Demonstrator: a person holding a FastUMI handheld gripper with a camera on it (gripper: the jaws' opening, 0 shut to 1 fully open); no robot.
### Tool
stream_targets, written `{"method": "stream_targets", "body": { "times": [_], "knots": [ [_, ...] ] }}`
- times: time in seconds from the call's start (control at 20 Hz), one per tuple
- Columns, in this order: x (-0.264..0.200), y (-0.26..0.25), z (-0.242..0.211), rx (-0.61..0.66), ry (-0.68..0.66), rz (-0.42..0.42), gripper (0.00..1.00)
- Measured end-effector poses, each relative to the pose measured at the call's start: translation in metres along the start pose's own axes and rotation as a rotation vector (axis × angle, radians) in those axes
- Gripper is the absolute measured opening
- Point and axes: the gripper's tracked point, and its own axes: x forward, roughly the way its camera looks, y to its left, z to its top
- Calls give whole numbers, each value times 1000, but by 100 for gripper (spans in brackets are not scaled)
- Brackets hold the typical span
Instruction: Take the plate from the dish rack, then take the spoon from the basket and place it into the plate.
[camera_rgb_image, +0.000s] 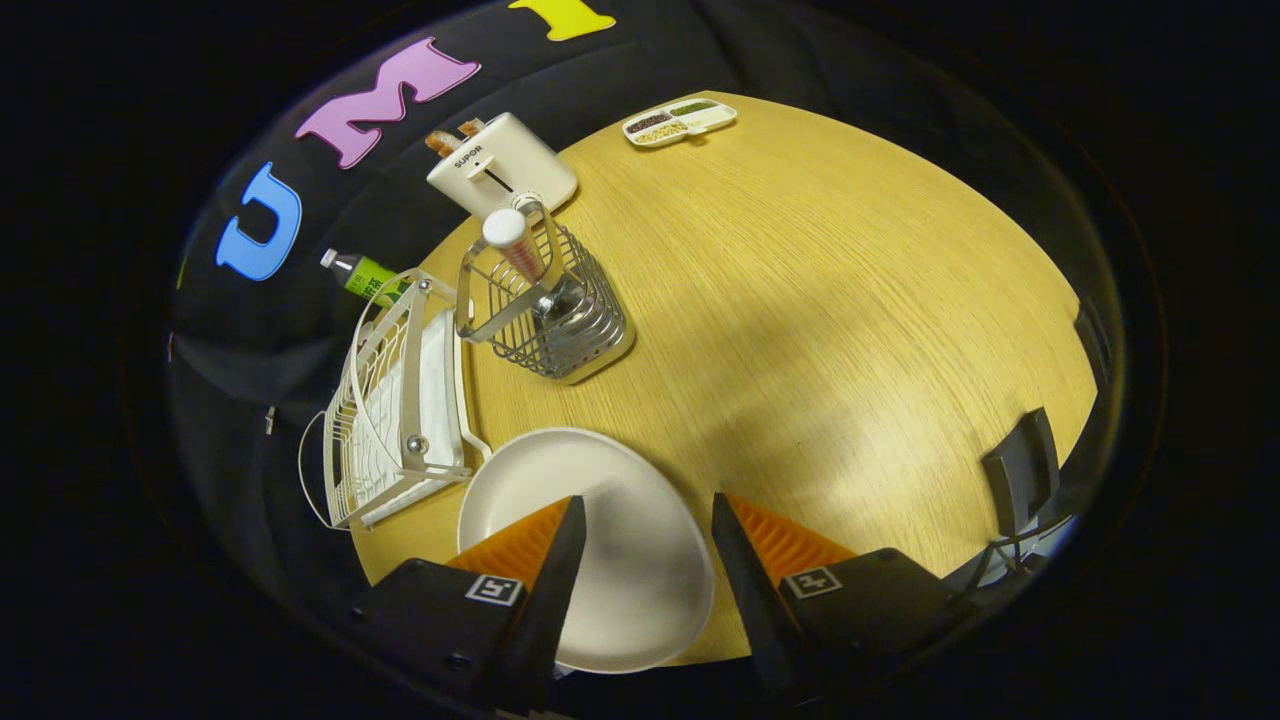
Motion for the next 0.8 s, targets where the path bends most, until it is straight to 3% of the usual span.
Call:
{"method": "stream_targets", "body": {
  "times": [0.1,0.4,0.55,0.8],
  "knots": [
    [-5,-2,5,-42,-26,-10,89],
    [-47,26,32,-230,-141,34,92],
    [-72,57,44,-278,-191,101,92],
    [-116,99,94,-408,-325,156,91]
  ]
}}
